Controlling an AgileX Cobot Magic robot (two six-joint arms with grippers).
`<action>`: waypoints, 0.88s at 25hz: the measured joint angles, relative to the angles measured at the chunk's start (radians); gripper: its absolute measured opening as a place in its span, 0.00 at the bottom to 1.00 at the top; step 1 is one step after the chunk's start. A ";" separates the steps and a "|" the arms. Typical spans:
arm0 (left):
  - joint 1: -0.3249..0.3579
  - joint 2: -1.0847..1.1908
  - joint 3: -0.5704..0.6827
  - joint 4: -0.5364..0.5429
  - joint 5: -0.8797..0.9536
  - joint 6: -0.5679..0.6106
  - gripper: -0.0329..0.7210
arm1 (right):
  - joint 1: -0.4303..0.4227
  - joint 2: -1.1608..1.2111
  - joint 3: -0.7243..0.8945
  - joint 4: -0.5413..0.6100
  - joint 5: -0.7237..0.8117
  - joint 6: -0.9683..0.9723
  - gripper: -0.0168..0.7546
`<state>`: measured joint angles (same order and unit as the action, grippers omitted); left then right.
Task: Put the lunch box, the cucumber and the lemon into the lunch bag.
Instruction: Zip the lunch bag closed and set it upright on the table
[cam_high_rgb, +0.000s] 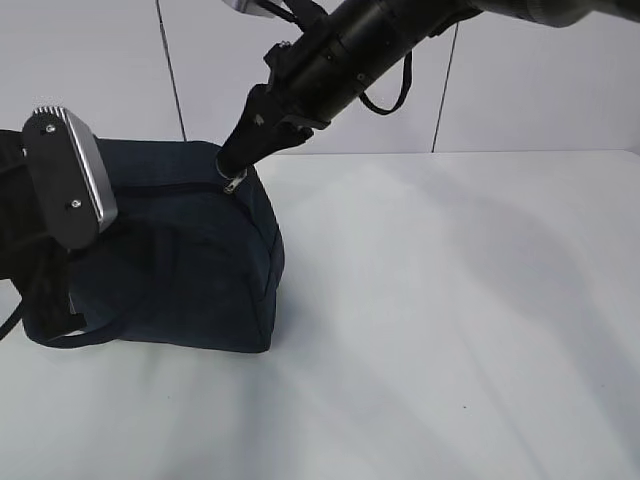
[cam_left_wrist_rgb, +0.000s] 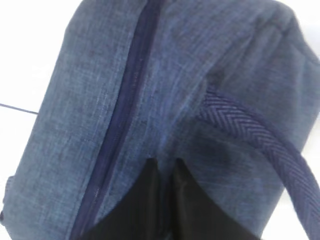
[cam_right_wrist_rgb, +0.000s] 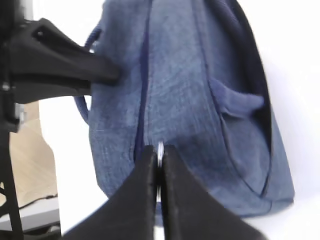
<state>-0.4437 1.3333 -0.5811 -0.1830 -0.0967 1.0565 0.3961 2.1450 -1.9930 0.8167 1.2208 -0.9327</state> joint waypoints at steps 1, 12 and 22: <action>0.000 0.000 0.000 0.000 0.000 0.000 0.05 | 0.000 0.000 -0.002 -0.017 0.002 0.014 0.03; 0.002 0.049 0.000 -0.034 -0.025 0.000 0.04 | 0.000 0.000 -0.008 -0.115 0.006 0.226 0.03; 0.004 0.090 0.000 -0.090 -0.103 0.000 0.04 | 0.000 -0.002 -0.008 -0.115 0.006 0.494 0.03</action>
<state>-0.4401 1.4233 -0.5811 -0.2728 -0.1994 1.0565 0.3961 2.1426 -2.0007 0.7017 1.2264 -0.4385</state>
